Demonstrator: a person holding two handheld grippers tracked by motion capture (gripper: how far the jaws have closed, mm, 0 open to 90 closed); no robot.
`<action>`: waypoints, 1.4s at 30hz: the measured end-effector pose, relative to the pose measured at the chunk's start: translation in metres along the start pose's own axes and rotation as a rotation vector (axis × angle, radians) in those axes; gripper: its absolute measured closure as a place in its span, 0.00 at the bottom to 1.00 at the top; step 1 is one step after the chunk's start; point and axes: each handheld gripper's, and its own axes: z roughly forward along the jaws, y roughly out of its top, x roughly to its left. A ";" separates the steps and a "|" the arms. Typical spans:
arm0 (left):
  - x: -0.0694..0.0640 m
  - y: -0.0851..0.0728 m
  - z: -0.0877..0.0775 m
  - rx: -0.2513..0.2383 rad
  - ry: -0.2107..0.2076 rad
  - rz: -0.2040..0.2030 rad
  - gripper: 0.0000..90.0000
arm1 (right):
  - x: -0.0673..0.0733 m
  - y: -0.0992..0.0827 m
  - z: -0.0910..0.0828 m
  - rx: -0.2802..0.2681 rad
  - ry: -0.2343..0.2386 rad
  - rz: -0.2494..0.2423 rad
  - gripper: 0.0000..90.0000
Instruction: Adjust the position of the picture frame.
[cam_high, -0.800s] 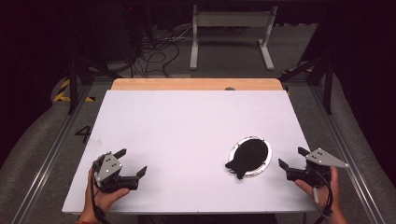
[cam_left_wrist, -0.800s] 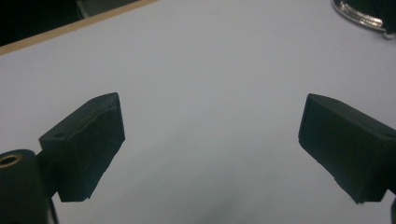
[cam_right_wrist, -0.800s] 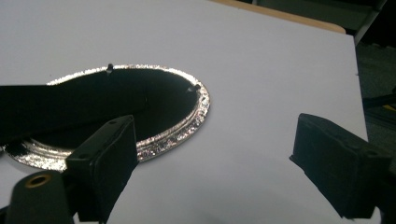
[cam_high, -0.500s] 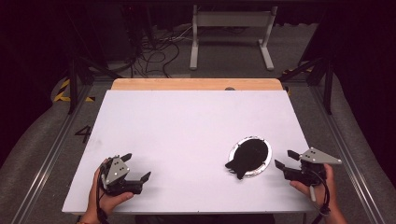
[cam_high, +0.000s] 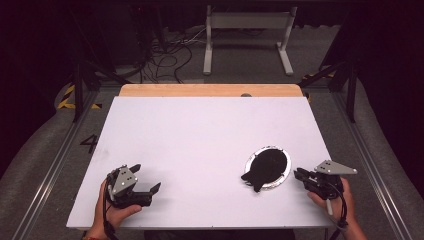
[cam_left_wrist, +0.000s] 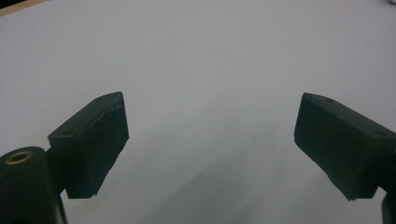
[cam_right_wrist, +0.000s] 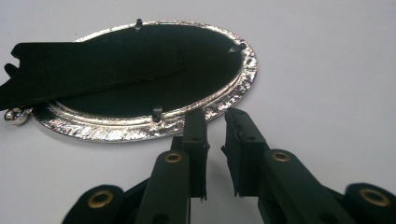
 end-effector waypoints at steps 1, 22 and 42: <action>0.000 0.000 0.000 -0.002 0.001 -0.001 0.12 | 0.000 0.000 0.001 0.007 -0.003 -0.003 0.89; -0.003 -0.001 0.006 0.036 -0.030 0.042 0.17 | 0.000 0.004 0.018 0.057 -0.011 -0.023 0.97; -0.002 -0.001 0.010 0.051 -0.024 0.043 0.15 | 0.004 0.014 0.028 0.089 0.021 -0.065 1.00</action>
